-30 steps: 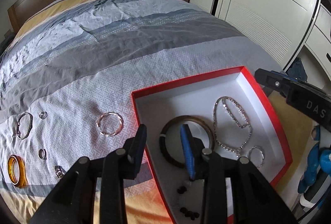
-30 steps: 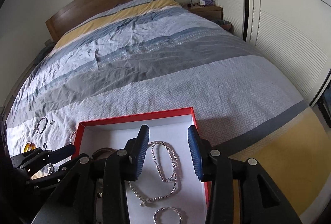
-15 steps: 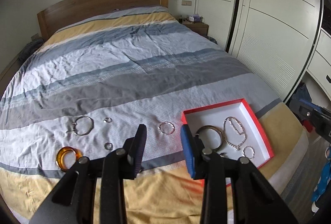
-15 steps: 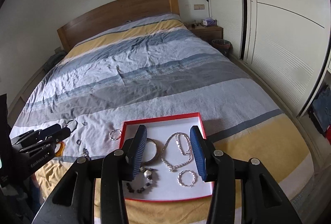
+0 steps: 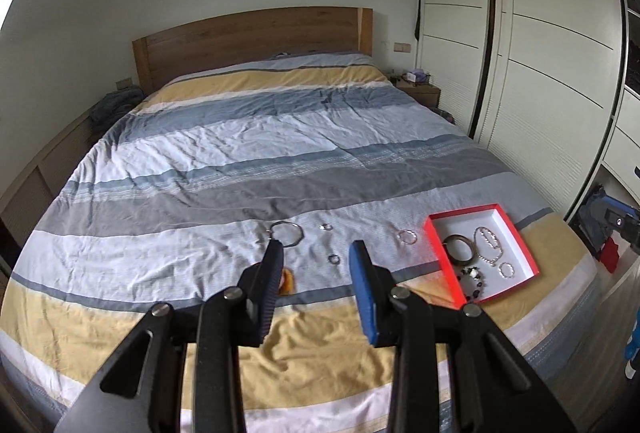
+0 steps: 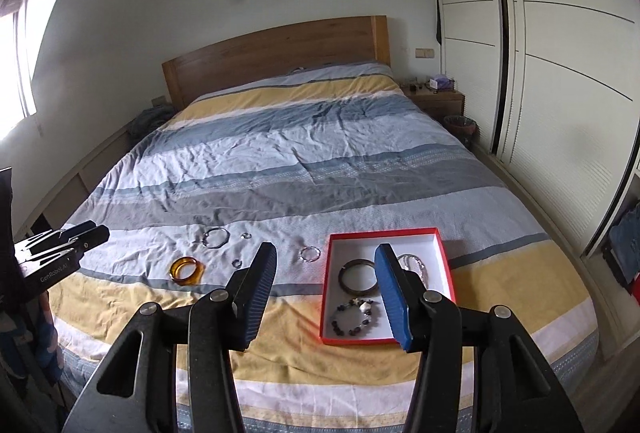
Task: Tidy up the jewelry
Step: 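Lower the dark brown bangle into the box and open the left gripper, then move the left tool to the amber bangle while the right tool approaches the silver watch, then grasp the amber bangle with the left gripper while the right gripper grasps the silver watch, then carry the amber bangle and silver watch into the box and release both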
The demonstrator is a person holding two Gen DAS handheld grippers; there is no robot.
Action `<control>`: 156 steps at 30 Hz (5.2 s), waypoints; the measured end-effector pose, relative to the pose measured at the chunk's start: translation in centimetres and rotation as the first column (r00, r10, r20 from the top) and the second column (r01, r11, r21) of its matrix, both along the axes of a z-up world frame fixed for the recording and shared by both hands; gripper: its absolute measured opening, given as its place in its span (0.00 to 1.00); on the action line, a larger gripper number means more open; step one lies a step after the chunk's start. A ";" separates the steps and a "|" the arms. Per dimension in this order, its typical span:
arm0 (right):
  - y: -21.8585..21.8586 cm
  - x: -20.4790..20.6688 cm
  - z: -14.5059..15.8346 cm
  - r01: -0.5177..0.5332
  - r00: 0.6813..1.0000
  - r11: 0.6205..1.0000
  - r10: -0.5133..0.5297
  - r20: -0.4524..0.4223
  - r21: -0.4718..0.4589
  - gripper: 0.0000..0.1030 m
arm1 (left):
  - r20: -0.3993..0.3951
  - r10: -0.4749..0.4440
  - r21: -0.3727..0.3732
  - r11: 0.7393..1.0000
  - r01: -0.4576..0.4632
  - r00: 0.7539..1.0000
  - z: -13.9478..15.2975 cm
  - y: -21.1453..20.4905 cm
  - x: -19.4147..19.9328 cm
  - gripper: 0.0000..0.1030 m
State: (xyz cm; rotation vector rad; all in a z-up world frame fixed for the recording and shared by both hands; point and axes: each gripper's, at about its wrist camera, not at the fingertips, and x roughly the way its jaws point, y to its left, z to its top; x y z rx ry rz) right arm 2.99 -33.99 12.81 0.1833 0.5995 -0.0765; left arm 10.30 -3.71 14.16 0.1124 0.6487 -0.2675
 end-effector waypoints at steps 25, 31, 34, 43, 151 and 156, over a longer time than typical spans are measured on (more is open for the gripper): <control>7.6 -1.0 -0.9 -0.115 0.993 0.993 0.115 0.015 0.003 0.49 | -0.022 0.222 -0.063 0.973 -0.223 0.975 -2.1 13.4 -2.5 0.37; 7.6 2.0 -4.7 -0.117 0.993 0.993 0.118 -0.031 0.010 0.49 | -0.078 0.229 -0.034 0.972 -0.232 0.970 -6.6 12.1 0.7 0.37; 8.0 4.1 -6.6 -0.130 0.990 0.992 0.130 -0.059 0.002 0.49 | -0.114 0.234 -0.018 0.971 -0.237 0.966 -9.4 11.5 2.8 0.37; 10.9 13.1 -15.2 -0.223 0.955 0.975 0.223 -0.196 0.021 0.49 | -0.229 0.227 0.002 0.973 -0.233 0.947 -17.9 9.6 9.4 0.37; -11.4 10.7 -24.1 -0.008 0.969 0.990 0.041 -0.242 0.138 0.23 | -0.297 -0.222 0.029 0.970 0.241 0.929 -22.0 -30.3 13.9 0.09; -11.8 11.2 -25.0 -0.015 0.961 0.992 0.049 -0.273 0.127 0.23 | -0.317 -0.203 0.049 0.972 0.230 0.926 -23.6 -30.8 14.7 0.09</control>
